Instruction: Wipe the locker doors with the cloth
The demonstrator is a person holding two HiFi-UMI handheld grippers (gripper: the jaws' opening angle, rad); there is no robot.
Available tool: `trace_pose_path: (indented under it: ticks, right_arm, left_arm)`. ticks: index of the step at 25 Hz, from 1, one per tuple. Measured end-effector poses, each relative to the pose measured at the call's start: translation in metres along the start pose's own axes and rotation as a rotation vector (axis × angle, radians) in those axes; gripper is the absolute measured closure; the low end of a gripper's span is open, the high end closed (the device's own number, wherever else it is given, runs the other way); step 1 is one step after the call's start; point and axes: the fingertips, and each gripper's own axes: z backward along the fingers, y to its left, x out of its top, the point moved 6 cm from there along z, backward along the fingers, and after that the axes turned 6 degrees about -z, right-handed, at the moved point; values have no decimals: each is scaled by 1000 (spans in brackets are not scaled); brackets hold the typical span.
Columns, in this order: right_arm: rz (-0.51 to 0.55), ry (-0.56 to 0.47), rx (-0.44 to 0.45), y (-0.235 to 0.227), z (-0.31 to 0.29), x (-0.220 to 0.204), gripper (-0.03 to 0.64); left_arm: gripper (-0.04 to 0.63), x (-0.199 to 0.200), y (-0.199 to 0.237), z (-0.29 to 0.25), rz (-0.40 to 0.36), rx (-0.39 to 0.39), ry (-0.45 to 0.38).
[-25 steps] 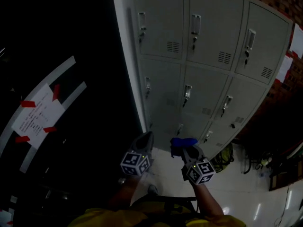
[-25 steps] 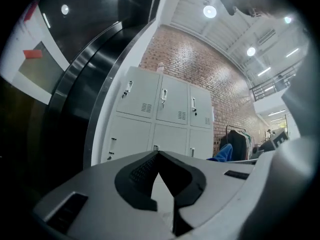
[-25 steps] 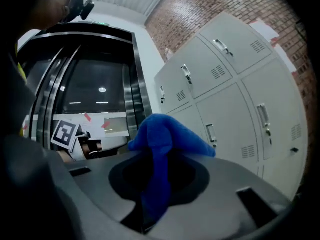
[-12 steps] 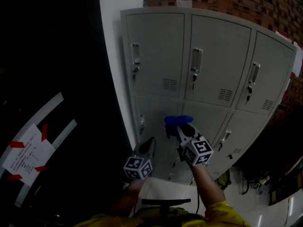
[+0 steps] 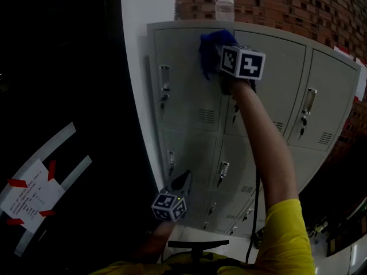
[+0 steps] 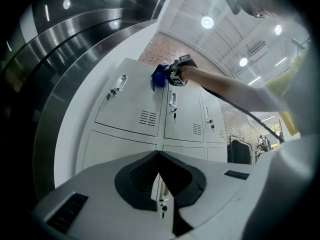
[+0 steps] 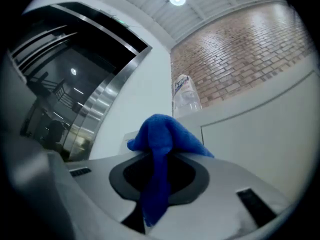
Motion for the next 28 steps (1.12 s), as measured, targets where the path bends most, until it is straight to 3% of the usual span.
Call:
trace_pose_path:
  ticks: [4,7,10,16,19,21,23,28]
  right_arm:
    - [14,19,-24,-2,-21,27,549]
    - [18,26,-35,-3,-13,7,548]
    - [20,104,-77,-2,13,-70,548]
    - [-62,275,-150,-12,83,-295,548]
    - [-72,309,-154,-14,97,-345,548]
    - [-58,289,-151,-11,97,-337,549]
    - [-26,219,-109,-1,82,-293,549]
    - [-21,74,7,26,0,-107,549]
  left_arm:
    - [603,-9,5,3,11,5,29]
    - [603,-15,13,5,23,20,34]
    - [603,-18,16,2,30,18,34]
    - [603,-22,16,-3,35,-2,44]
    - [603,-24,16,0,36,-1,63]
    - [603,-27,14,4,35,-6,66]
    - [603,-28,15,7,33,-12,62]
    - [603,-21,16,8,-12,-27,82]
